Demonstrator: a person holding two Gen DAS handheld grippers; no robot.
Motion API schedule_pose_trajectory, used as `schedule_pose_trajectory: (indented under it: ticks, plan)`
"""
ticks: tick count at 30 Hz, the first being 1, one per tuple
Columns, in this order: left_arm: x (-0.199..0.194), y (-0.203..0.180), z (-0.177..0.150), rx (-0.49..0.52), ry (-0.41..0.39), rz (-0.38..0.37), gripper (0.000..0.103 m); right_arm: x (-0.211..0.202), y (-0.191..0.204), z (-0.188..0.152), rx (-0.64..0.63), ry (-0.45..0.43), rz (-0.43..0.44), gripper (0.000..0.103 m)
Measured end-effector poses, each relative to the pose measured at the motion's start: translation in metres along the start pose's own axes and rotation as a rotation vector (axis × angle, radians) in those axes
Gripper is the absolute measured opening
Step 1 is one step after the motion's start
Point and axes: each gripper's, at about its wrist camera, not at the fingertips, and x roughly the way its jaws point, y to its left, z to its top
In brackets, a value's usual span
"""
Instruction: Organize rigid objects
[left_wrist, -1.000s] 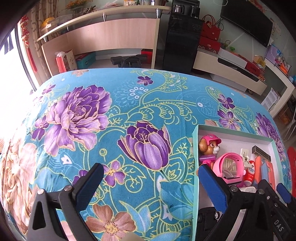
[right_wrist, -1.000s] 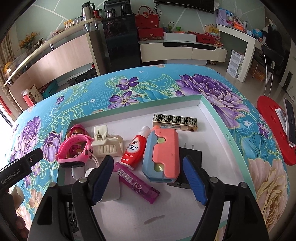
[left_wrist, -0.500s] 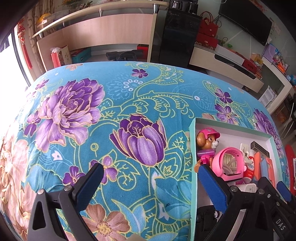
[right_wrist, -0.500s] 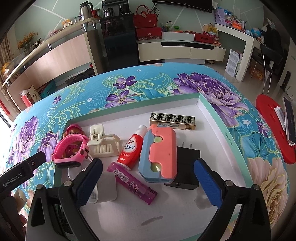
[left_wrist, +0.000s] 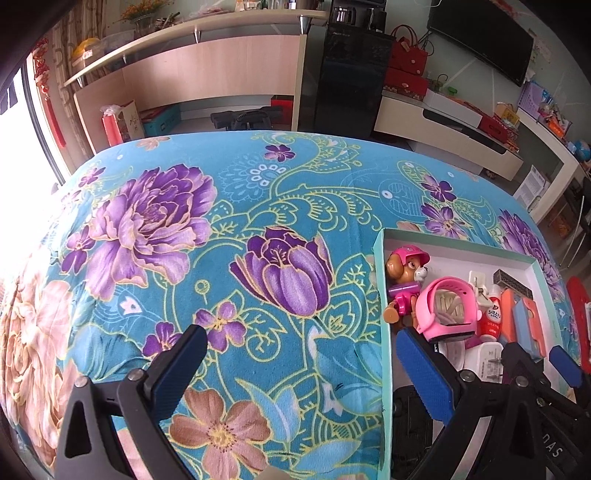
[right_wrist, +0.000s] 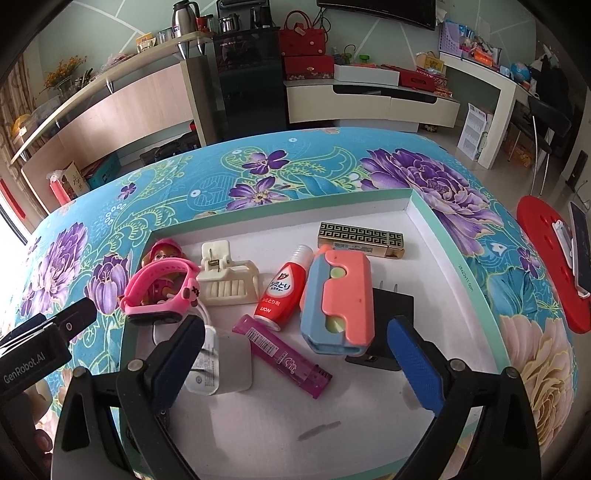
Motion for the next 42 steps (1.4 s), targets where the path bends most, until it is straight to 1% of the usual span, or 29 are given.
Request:
schedule_pose_trajectory:
  ticks: [6, 13, 21, 25, 31, 42]
  plan:
    - [-0.014, 0.017, -0.018, -0.031, 0.01, 0.011, 0.103, -0.021, 0.004, -0.011, -0.021, -0.025, 0.002, 0.099]
    - [-0.033, 0.028, -0.044, -0.023, 0.02, 0.021, 0.103, -0.038, 0.013, -0.031, -0.069, -0.012, 0.005, 0.099]
    - [-0.053, 0.034, -0.068, 0.009, 0.024, 0.043, 0.103, -0.06, 0.026, -0.051, -0.119, -0.032, 0.024, 0.099]
    - [-0.062, 0.04, -0.078, 0.003, 0.019, 0.05, 0.103, -0.07, 0.03, -0.06, -0.136, -0.038, 0.035, 0.099]
    - [-0.067, 0.047, -0.092, 0.018, 0.035, 0.06, 0.103, -0.077, 0.035, -0.073, -0.16, -0.028, 0.05, 0.099]
    - [-0.074, 0.059, -0.109, 0.002, 0.029, 0.051, 0.103, -0.078, 0.036, -0.09, -0.138, -0.009, 0.057, 0.099]
